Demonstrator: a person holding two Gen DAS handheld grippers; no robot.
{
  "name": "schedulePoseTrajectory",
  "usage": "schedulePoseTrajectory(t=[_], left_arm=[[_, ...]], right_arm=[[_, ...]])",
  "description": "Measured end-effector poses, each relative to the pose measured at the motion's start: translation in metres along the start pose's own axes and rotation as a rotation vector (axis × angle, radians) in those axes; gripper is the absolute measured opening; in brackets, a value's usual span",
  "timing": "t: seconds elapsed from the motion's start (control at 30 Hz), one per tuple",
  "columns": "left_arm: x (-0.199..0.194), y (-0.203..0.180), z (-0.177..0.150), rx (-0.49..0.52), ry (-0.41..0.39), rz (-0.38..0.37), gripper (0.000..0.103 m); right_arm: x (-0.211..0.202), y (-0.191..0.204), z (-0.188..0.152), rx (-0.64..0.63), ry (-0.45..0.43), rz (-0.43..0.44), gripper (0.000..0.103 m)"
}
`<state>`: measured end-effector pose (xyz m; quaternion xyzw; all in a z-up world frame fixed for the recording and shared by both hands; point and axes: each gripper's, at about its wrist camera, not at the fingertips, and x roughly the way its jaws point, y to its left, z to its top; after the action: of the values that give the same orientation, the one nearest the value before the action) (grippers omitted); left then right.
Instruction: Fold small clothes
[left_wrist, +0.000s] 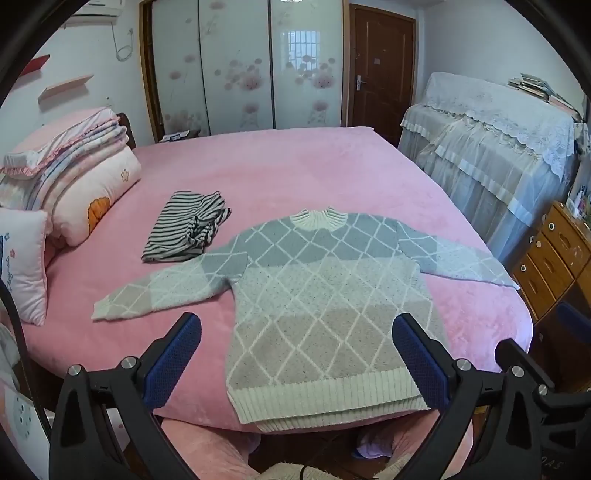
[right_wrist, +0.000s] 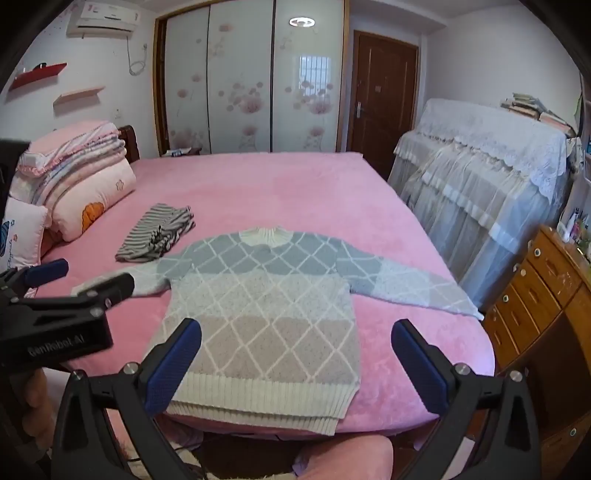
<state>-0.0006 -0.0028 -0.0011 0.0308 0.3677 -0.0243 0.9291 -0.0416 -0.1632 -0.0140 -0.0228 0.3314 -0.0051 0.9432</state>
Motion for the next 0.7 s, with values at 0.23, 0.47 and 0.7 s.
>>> schedulePoseTrajectory(t=[0.23, 0.47, 0.7], left_arm=[[0.011, 0.016, -0.014, -0.056, 0.045, -0.030, 0.103], [0.006, -0.003, -0.001, -0.044, 0.056, 0.015, 0.103], [0.007, -0.005, -0.003, -0.035, 0.065, 0.028, 0.103]], right_arm=[[0.001, 0.005, -0.006, -0.022, 0.048, -0.032, 0.103], [0.011, -0.012, -0.004, 0.020, 0.070, 0.013, 0.103], [0.018, -0.016, -0.006, 0.038, 0.081, 0.041, 0.103]])
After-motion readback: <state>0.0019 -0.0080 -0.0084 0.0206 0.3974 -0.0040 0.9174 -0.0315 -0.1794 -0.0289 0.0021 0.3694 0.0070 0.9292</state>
